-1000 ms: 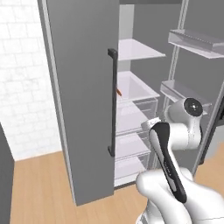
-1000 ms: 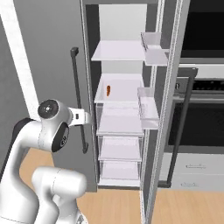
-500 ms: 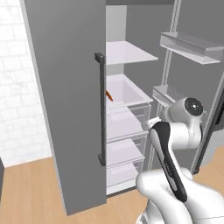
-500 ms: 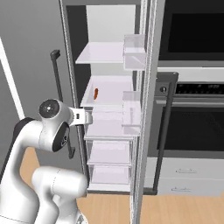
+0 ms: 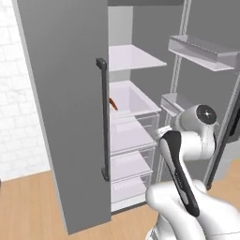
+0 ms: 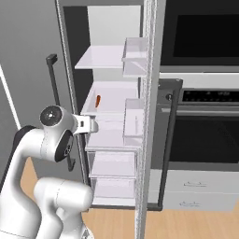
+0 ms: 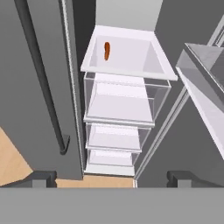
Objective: Place one carrot and one steak in each tupperware on the nearby counter, to pack two identical lunches.
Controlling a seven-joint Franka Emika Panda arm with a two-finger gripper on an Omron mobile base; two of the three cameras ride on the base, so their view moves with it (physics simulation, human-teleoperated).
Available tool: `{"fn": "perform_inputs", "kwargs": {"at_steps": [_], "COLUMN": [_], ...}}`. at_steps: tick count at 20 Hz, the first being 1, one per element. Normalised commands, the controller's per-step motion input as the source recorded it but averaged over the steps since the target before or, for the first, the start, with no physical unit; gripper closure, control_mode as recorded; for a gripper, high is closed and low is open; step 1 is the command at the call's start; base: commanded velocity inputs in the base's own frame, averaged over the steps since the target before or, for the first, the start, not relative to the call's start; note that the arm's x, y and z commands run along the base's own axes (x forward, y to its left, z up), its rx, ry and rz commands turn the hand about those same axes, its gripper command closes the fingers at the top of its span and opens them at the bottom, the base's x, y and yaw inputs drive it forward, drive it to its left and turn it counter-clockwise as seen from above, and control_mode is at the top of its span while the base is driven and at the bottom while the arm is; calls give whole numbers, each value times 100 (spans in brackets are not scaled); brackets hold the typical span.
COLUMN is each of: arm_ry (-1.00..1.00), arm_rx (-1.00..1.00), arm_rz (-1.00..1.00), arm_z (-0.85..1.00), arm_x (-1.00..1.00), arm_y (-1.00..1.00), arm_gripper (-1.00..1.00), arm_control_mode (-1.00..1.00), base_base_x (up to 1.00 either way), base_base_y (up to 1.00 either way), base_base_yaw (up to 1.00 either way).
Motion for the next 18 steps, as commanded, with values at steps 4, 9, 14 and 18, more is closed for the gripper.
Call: {"fn": "perform_inputs", "kwargs": {"at_steps": [4, 9, 14, 18], "arm_ry": [0, 0, 0, -1], "arm_rx": [0, 0, 0, 0], "arm_rz": [0, 0, 0, 0], "arm_z": [0, 0, 0, 0], "arm_x": [0, 0, 0, 16], "arm_y": [0, 0, 0, -1], "arm_gripper": [-100, -100, -100, -100], "arm_control_mode": [100, 100, 100, -100], "base_base_x": [58, 69, 27, 5], "base_base_y": [0, 0, -1, -1], "base_base_yaw": [0, -1, 0, 0]}}
